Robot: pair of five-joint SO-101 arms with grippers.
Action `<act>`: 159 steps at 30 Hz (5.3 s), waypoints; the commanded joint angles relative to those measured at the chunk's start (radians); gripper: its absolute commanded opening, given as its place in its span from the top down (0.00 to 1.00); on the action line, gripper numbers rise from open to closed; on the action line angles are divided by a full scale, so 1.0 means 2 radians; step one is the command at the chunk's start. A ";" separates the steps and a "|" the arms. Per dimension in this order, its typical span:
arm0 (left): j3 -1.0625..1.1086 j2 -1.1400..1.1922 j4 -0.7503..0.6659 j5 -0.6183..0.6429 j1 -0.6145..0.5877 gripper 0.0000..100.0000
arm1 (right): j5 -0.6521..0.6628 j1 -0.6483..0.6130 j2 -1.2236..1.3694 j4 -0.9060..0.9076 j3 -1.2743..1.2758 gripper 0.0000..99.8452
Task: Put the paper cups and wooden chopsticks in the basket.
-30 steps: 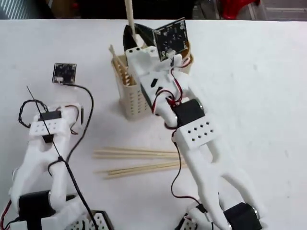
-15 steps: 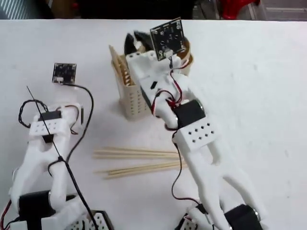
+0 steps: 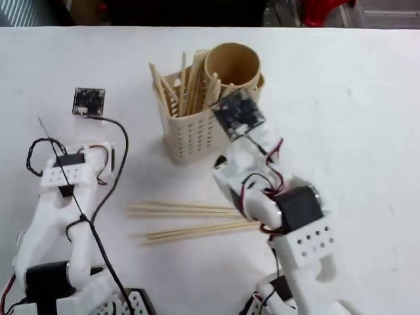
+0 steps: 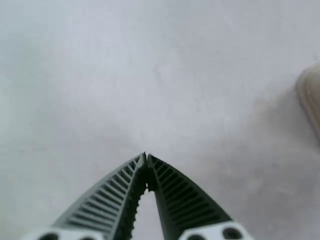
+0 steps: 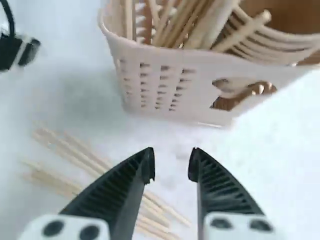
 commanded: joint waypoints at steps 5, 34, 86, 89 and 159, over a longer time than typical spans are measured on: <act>0.010 -0.001 -0.036 -0.001 0.004 0.98 | 0.220 -0.069 0.096 -0.053 0.127 0.88; 0.014 -0.003 -0.047 -0.001 0.003 0.98 | 0.224 -0.088 0.337 -0.271 0.138 0.83; 0.014 -0.002 -0.045 -0.002 0.003 0.98 | 0.223 -0.089 0.320 -0.180 0.097 0.70; 0.014 -0.002 -0.045 -0.002 0.003 0.98 | 0.223 -0.094 0.369 -0.180 0.082 0.73; 0.050 -0.115 0.214 -0.459 0.260 0.89 | 0.209 0.310 -0.073 -0.161 0.426 0.97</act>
